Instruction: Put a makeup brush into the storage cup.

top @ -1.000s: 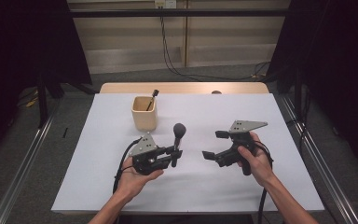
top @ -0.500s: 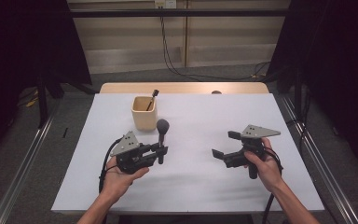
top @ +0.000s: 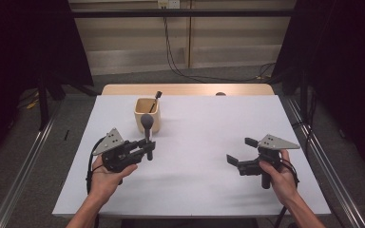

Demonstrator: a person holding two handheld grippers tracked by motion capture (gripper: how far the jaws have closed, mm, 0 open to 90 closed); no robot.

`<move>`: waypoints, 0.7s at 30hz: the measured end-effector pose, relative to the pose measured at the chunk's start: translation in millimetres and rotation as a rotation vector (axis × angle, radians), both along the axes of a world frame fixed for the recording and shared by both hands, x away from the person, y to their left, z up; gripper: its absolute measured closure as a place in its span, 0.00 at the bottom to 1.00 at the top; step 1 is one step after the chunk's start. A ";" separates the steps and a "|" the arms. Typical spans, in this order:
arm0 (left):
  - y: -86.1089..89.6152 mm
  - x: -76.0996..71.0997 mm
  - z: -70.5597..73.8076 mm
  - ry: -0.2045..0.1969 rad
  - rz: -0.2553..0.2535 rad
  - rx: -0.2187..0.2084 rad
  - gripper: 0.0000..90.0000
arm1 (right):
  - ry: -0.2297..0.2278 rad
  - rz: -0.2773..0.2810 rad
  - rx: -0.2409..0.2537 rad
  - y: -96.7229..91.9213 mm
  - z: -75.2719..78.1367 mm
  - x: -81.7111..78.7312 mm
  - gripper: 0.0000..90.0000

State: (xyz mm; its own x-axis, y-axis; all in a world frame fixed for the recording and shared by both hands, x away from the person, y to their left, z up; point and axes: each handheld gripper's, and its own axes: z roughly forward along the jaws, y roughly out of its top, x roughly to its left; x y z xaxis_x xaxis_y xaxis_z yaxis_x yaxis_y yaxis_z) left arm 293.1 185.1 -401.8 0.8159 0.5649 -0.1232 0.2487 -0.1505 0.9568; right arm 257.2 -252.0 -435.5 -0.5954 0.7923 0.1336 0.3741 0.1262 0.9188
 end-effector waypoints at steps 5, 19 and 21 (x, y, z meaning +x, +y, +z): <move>7.4 5.5 3.2 0.008 0.019 -0.010 0.83 | -0.006 -0.013 0.019 -9.6 -8.8 -7.0 0.01; 19.7 17.4 7.9 0.002 0.071 0.002 0.83 | -0.063 -0.111 0.003 -34.0 -14.0 -22.3 0.00; 18.9 22.3 10.6 0.000 0.080 0.021 0.83 | -0.065 -0.111 0.009 -36.0 -14.8 -23.2 0.00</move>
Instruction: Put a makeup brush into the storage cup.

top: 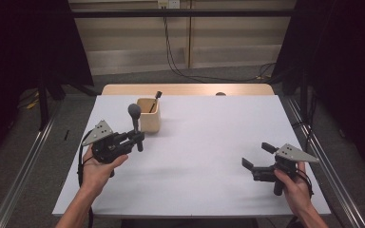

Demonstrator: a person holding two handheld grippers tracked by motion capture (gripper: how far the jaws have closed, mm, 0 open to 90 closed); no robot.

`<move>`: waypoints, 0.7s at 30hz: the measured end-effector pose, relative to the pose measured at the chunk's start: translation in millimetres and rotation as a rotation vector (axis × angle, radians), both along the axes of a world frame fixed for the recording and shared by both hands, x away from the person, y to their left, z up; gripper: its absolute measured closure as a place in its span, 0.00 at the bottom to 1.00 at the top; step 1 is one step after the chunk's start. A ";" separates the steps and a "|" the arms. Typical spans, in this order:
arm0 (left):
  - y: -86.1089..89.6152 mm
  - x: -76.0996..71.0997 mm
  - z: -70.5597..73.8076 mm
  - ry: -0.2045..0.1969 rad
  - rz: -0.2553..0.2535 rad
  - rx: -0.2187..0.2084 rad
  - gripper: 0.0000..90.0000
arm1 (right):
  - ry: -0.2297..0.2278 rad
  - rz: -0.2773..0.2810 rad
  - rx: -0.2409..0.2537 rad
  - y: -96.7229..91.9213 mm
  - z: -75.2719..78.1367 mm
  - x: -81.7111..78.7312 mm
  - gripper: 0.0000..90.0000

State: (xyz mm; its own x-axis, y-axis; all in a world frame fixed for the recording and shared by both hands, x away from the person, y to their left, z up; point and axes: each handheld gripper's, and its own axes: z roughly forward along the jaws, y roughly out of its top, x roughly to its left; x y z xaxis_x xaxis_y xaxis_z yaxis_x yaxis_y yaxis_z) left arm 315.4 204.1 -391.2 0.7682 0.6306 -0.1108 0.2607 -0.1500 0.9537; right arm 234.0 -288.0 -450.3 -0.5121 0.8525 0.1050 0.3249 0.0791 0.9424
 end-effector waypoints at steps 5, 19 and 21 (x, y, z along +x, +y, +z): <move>1.0 10.4 5.5 -0.004 0.015 -0.010 0.83 | -0.015 -0.006 0.005 -2.8 -4.1 -4.4 0.00; -2.6 33.9 31.6 -0.047 0.061 -0.012 0.83 | -0.027 0.010 0.003 -5.0 -7.4 -6.9 0.00; -4.4 39.5 33.3 -0.046 0.070 -0.016 0.83 | -0.024 0.016 0.013 -5.4 -7.2 -7.1 0.00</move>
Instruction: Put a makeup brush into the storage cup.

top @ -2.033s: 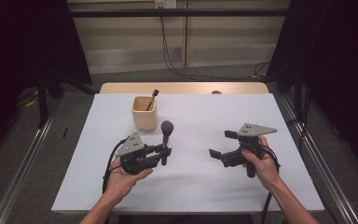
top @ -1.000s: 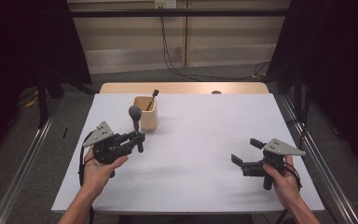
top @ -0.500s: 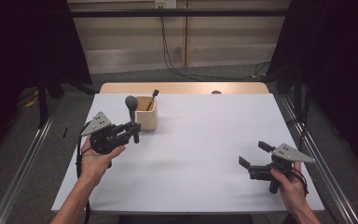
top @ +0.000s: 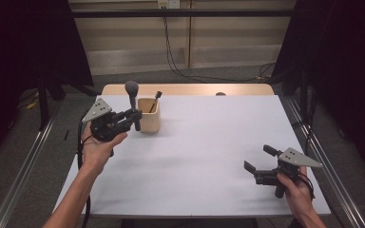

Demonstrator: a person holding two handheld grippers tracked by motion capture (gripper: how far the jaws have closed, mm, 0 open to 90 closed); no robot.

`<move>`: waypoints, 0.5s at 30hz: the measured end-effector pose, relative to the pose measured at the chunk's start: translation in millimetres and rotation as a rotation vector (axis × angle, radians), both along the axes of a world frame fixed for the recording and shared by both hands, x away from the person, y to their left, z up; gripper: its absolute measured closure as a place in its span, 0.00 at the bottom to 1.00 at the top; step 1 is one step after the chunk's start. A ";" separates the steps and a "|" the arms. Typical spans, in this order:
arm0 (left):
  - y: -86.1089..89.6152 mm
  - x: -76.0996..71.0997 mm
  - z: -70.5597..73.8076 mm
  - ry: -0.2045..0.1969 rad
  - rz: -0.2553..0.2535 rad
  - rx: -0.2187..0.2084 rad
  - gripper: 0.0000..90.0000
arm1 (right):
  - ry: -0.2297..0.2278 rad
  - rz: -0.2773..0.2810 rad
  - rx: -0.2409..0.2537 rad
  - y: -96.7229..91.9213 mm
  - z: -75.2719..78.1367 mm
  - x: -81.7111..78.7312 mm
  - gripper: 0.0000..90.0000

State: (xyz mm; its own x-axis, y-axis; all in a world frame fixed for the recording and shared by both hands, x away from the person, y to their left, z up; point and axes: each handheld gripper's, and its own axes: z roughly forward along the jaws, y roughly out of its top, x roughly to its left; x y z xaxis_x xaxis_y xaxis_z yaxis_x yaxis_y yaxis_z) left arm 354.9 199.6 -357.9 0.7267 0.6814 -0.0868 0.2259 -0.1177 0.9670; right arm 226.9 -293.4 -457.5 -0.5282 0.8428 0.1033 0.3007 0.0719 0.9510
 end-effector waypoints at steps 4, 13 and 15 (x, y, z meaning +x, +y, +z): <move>-4.7 11.2 0.1 0.009 0.017 -0.006 0.83 | 0.008 0.005 -0.001 -0.9 -0.5 0.2 0.00; -12.1 30.9 4.1 -0.019 0.046 -0.014 0.83 | 0.008 0.000 0.005 -2.0 -0.7 0.0 0.00; -14.3 35.0 6.3 -0.022 0.054 -0.009 0.83 | 0.004 -0.002 0.006 -2.1 -0.7 -0.2 0.00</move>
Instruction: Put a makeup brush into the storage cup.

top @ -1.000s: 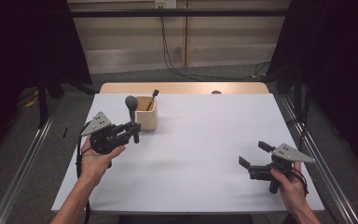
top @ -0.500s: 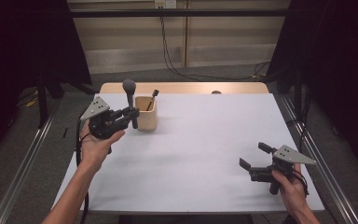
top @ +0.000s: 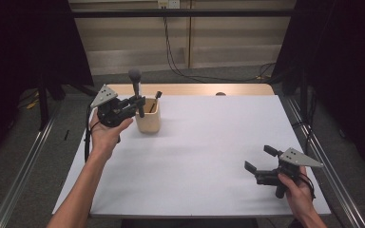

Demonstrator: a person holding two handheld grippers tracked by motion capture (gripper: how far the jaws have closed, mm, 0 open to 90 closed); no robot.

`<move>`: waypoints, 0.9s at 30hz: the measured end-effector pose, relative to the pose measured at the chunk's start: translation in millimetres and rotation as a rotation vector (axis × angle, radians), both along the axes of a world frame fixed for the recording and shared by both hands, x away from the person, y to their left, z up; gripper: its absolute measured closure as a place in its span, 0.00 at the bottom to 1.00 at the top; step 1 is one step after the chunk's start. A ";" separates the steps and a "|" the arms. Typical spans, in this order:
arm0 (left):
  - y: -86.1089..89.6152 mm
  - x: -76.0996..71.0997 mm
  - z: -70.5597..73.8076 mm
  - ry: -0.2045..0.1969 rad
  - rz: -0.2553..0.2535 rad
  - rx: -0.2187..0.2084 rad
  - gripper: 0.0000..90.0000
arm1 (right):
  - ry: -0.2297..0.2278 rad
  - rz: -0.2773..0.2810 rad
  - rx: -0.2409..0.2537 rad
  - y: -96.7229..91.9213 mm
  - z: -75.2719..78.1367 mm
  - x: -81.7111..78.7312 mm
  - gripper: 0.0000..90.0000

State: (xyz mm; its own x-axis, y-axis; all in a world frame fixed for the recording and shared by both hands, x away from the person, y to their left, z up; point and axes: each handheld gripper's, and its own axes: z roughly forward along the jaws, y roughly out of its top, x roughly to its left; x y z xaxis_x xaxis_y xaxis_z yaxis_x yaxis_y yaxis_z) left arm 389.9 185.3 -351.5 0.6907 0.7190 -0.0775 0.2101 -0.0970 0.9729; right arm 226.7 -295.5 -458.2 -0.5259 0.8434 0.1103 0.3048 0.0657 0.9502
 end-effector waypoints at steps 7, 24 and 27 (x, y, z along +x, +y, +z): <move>-5.1 16.4 4.1 -0.011 0.014 0.003 0.83 | -0.002 0.004 0.001 -0.8 -0.2 -0.2 0.00; -3.3 44.5 -27.1 0.030 0.055 0.022 0.83 | -0.003 0.008 0.012 -2.6 -0.1 -1.7 0.00; -2.8 45.3 -33.1 0.039 0.059 0.024 0.83 | 0.000 0.008 0.009 -3.1 -0.7 -1.3 0.00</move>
State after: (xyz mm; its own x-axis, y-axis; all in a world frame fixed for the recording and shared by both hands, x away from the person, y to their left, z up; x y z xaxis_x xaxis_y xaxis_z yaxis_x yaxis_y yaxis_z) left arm 435.1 182.5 -384.6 0.6442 0.7600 -0.0856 0.2538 -0.1069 0.9613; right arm 225.4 -298.6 -458.9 -0.5330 0.8379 0.1174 0.3038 0.0601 0.9508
